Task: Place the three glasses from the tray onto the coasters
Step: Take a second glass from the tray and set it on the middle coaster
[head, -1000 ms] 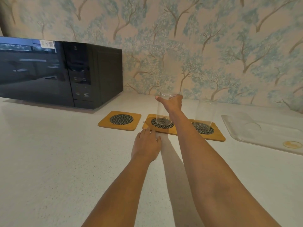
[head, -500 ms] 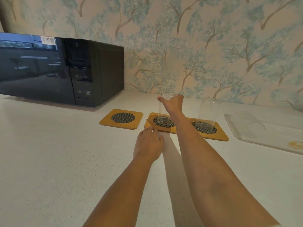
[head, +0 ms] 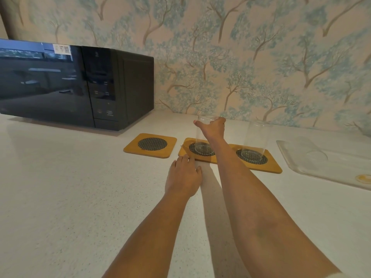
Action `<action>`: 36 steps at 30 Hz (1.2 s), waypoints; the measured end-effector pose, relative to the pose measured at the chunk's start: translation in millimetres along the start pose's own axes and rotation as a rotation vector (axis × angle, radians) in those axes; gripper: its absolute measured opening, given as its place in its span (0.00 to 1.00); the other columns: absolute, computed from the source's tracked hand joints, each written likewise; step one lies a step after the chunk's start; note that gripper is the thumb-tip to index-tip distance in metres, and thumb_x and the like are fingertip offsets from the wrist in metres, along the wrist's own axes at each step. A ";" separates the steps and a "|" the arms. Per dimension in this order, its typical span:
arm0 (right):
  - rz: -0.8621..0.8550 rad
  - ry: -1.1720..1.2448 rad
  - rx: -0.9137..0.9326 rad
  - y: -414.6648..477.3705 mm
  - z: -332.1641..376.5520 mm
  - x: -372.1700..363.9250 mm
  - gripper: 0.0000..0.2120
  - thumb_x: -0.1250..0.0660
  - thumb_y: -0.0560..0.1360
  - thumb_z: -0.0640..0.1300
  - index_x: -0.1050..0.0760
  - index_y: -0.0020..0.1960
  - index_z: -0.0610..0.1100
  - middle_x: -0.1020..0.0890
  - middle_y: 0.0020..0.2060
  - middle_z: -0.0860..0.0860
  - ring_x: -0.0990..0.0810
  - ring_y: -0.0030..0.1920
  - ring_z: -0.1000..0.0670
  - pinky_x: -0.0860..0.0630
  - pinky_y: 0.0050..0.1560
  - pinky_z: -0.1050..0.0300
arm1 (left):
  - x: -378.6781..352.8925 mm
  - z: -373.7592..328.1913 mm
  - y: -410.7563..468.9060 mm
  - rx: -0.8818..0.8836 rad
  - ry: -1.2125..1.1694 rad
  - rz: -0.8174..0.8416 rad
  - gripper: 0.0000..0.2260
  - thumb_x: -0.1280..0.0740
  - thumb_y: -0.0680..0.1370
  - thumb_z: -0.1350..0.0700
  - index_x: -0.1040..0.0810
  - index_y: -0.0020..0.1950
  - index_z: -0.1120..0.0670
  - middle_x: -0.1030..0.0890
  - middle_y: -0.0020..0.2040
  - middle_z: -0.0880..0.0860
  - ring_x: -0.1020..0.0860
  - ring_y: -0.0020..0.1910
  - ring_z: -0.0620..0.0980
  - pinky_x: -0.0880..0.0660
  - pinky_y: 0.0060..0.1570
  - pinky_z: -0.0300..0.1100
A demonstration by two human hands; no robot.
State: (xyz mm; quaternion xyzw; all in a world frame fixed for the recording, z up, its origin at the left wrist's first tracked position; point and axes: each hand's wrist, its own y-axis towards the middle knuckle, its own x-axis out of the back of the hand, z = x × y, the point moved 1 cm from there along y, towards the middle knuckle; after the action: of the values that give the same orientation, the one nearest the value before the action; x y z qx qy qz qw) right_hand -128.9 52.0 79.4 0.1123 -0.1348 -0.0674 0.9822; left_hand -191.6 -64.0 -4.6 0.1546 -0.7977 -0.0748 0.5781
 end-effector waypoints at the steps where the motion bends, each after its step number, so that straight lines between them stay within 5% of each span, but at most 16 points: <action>1: 0.001 -0.001 0.001 -0.2 -0.1 0.2 0.40 0.24 0.68 0.48 0.42 0.69 0.34 0.33 0.69 0.38 0.32 0.69 0.40 0.32 0.69 0.46 | -0.4 0.2 0.3 0.000 -0.001 0.000 0.23 0.50 0.81 0.46 0.40 0.74 0.55 0.38 0.75 0.55 0.40 0.74 0.54 0.44 0.74 0.49; 16: 0.129 -0.058 0.001 -5.2 -8.7 10.7 0.48 0.24 0.69 0.49 0.52 0.77 0.41 0.42 0.76 0.42 0.42 0.76 0.41 0.40 0.74 0.43 | -11.0 4.5 6.5 0.007 0.016 -0.021 0.24 0.48 0.81 0.45 0.40 0.74 0.53 0.38 0.75 0.54 0.40 0.75 0.55 0.43 0.73 0.50; 28: 0.158 -0.093 -0.015 -7.4 -14.8 10.4 0.42 0.25 0.70 0.39 0.47 0.76 0.39 0.35 0.74 0.41 0.36 0.74 0.42 0.36 0.72 0.45 | -9.3 3.7 5.1 0.005 0.012 -0.038 0.23 0.48 0.81 0.46 0.40 0.73 0.53 0.38 0.75 0.55 0.40 0.74 0.55 0.43 0.73 0.50; 36: 0.133 -0.062 -0.026 -14.1 -11.7 17.9 0.47 0.25 0.70 0.38 0.52 0.78 0.40 0.42 0.76 0.42 0.40 0.75 0.41 0.34 0.72 0.44 | -9.2 3.6 5.1 0.006 -0.006 -0.037 0.23 0.48 0.81 0.46 0.40 0.73 0.54 0.38 0.75 0.55 0.41 0.75 0.55 0.43 0.73 0.50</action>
State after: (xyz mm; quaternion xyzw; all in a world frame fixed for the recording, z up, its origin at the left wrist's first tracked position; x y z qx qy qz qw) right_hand -110.0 37.8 69.5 0.0883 -0.1712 -0.0072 0.9812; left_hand -193.3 -56.4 -12.5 0.1708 -0.7965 -0.0836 0.5740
